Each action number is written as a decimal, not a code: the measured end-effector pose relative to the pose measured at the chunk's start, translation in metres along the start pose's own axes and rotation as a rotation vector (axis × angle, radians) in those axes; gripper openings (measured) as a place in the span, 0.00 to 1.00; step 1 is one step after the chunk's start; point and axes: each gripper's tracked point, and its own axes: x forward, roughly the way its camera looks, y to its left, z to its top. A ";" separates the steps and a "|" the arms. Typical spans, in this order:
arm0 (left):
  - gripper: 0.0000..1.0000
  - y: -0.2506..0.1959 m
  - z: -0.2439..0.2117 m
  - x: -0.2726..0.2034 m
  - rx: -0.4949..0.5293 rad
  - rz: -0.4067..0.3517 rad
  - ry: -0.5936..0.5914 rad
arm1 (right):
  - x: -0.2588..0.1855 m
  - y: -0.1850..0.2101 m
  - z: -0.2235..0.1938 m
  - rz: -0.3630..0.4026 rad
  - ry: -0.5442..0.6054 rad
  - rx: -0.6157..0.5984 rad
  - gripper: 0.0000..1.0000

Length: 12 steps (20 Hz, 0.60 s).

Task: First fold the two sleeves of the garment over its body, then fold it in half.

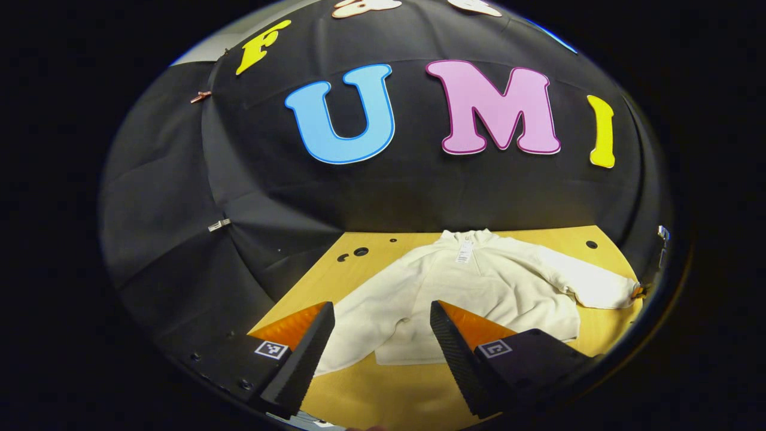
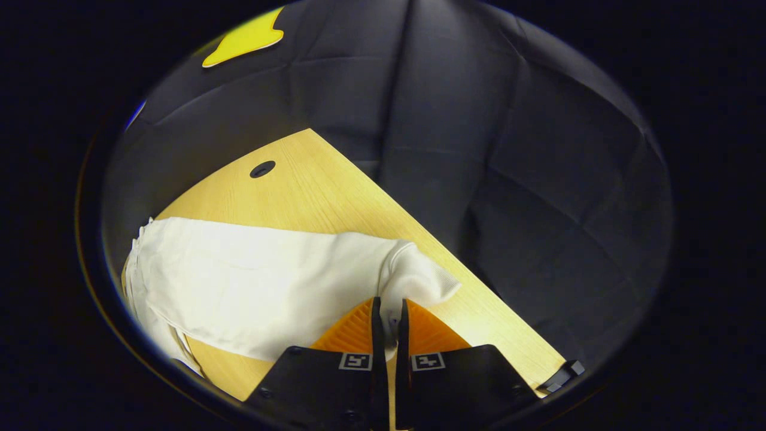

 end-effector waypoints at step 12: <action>0.99 0.036 -0.010 -0.003 -0.113 0.016 -0.008 | -0.100 0.110 0.113 0.195 -0.223 -0.149 0.09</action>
